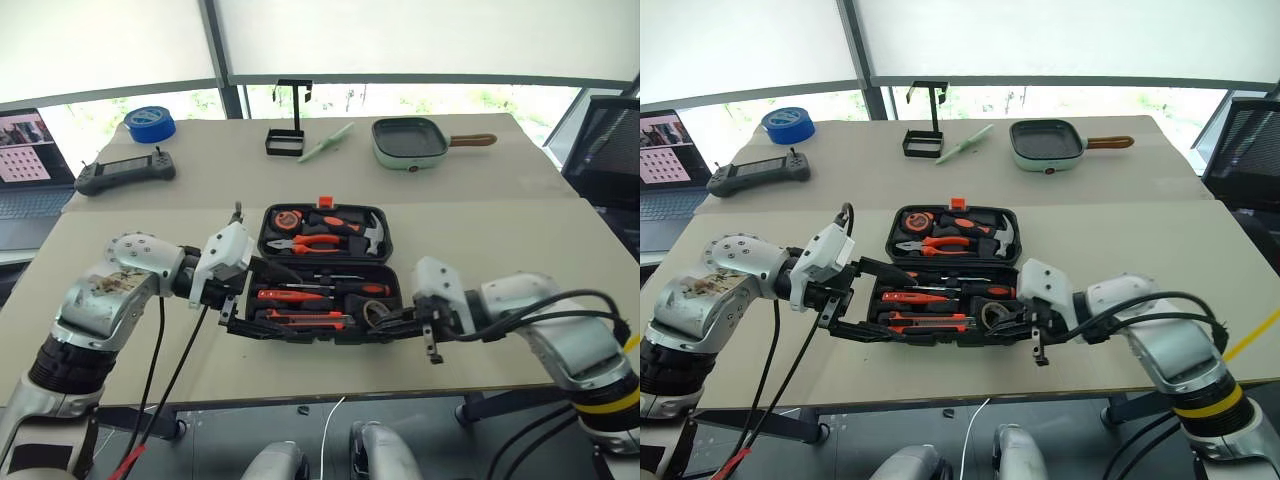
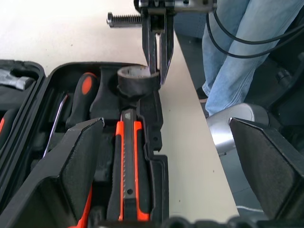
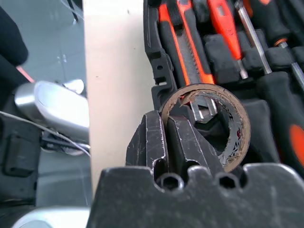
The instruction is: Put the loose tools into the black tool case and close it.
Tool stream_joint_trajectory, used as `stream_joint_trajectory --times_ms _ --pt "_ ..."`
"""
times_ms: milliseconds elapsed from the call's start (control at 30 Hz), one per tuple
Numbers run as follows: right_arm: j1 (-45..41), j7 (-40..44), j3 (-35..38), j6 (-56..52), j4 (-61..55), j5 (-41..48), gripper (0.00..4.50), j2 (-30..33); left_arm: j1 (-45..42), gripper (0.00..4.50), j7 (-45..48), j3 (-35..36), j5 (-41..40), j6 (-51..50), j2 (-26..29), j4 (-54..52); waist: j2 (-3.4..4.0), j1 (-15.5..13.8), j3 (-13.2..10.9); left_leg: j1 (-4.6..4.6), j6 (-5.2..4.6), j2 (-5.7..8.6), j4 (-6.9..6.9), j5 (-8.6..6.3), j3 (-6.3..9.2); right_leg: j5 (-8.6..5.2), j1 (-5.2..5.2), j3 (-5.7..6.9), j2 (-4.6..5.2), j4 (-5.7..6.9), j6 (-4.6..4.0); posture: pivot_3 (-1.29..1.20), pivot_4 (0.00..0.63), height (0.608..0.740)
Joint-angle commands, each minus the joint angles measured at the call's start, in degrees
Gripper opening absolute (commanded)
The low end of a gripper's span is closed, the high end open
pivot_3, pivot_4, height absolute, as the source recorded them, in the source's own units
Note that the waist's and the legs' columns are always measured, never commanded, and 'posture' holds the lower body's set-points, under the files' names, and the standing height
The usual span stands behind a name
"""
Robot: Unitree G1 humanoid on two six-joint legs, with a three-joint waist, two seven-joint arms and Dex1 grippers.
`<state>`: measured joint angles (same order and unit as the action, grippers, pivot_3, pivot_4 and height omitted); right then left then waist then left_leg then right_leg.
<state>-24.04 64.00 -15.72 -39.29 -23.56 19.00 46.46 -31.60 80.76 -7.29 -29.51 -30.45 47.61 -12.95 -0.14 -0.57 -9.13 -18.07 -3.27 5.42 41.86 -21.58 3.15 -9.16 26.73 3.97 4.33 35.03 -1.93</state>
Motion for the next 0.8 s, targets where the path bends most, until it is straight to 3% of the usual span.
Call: stream_joint_trajectory --times_ms 33,300,467,667,800 --pt "-1.2 -1.0 -2.0 3.0 2.1 -5.5 0.05 2.4 -1.7 4.50 0.3 0.7 -0.6 0.2 0.4 -1.0 -0.02 -0.1 0.0 0.00 0.00 0.01 0.00 0.00 0.00 0.00 0.00 0.01 0.00 -0.01 0.00 0.00 0.150 0.740" --pt "0.5 2.6 -0.4 3.7 -0.9 -4.6 0.05 7.1 -1.1 4.50 -0.2 1.5 -0.7 0.0 1.2 -1.1 -0.02 -0.1 0.0 0.00 0.01 0.00 -0.01 0.00 0.00 0.00 0.00 0.03 0.00 -0.01 -0.01 0.00 0.150 0.740" --pt "-0.3 1.9 -1.8 3.7 0.4 -5.4 0.05 5.9 -2.0 4.50 -0.8 1.1 -0.6 0.1 0.3 -0.7 -0.04 -0.2 0.0 -0.01 0.01 0.00 0.00 0.00 0.01 0.00 -0.02 0.03 0.01 -0.04 0.00 0.00 0.150 0.740" --pt "-0.9 2.6 -0.9 1.4 -1.4 -3.3 2.00 5.3 -2.7 4.50 -1.1 1.0 -0.9 -0.4 0.2 -0.6 -0.04 -0.1 0.0 0.01 0.01 0.00 -0.01 0.00 0.02 -0.01 -0.02 0.03 0.00 -0.03 -0.01 0.00 0.150 0.740" --pt "-1.6 3.4 6.3 -5.1 -5.3 5.6 3.38 5.7 -2.2 4.50 -2.8 1.5 0.0 -1.0 0.5 0.1 -0.04 -0.1 0.0 -0.01 0.01 -0.01 -0.01 0.00 0.01 0.00 -0.01 0.03 0.00 -0.03 -0.01 0.00 0.150 0.740"
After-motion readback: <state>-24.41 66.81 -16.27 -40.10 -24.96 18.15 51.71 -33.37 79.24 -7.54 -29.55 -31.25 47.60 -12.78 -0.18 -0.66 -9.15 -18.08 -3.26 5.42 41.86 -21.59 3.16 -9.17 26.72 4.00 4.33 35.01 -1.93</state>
